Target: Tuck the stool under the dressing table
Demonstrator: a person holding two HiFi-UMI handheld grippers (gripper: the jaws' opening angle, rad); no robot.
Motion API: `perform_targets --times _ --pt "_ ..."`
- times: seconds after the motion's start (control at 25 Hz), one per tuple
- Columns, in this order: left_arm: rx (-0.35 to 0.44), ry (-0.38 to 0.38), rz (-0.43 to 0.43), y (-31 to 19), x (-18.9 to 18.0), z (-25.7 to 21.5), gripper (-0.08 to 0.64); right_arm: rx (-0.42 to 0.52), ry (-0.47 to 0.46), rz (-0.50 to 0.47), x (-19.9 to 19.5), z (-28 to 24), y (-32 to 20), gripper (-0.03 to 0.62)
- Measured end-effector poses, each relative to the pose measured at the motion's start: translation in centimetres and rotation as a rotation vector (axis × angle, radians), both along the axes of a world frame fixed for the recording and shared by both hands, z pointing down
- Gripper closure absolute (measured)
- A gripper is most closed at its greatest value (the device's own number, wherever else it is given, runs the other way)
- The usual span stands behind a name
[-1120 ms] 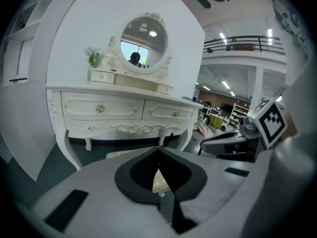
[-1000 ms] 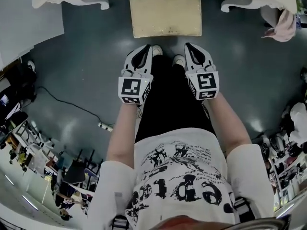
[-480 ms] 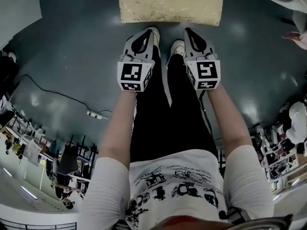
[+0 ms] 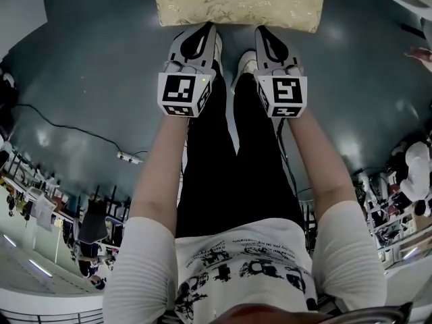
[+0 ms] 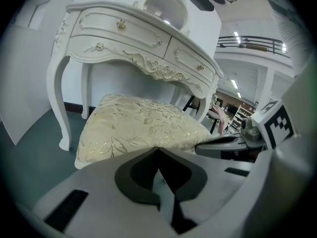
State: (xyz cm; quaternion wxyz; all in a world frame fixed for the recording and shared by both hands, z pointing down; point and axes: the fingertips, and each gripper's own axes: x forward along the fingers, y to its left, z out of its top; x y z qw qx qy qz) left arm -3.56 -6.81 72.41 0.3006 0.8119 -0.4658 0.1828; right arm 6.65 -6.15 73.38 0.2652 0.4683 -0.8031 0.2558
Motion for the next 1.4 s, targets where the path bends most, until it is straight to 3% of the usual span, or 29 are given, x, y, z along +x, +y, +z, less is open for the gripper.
perform_targets --times 0.2,0.52,0.72,0.96,1.12,1.4 --pt "0.020 -0.028 0.068 0.1 0.7 0.5 0.540 -0.063 -0.014 0.025 1.0 1.0 0.0 0.574" --pt "0.044 -0.075 0.108 -1.9 0.7 0.8 0.540 -0.031 0.039 0.017 1.0 1.3 -2.1 0.574" --pt "0.063 -0.087 0.094 -5.5 0.4 0.4 0.540 0.000 0.067 -0.006 0.6 1.0 -5.6 0.574" --pt "0.101 -0.095 0.077 -9.2 -0.3 0.3 0.540 0.016 0.067 0.033 0.0 1.0 -9.1 0.574" --pt "0.112 -0.152 0.095 -12.6 -1.0 0.3 0.540 0.027 0.071 0.042 -0.8 1.0 -12.0 0.574" --pt "0.078 -0.151 0.056 -17.9 -1.0 0.8 0.540 0.018 0.058 0.074 -0.8 1.4 -16.9 0.574"
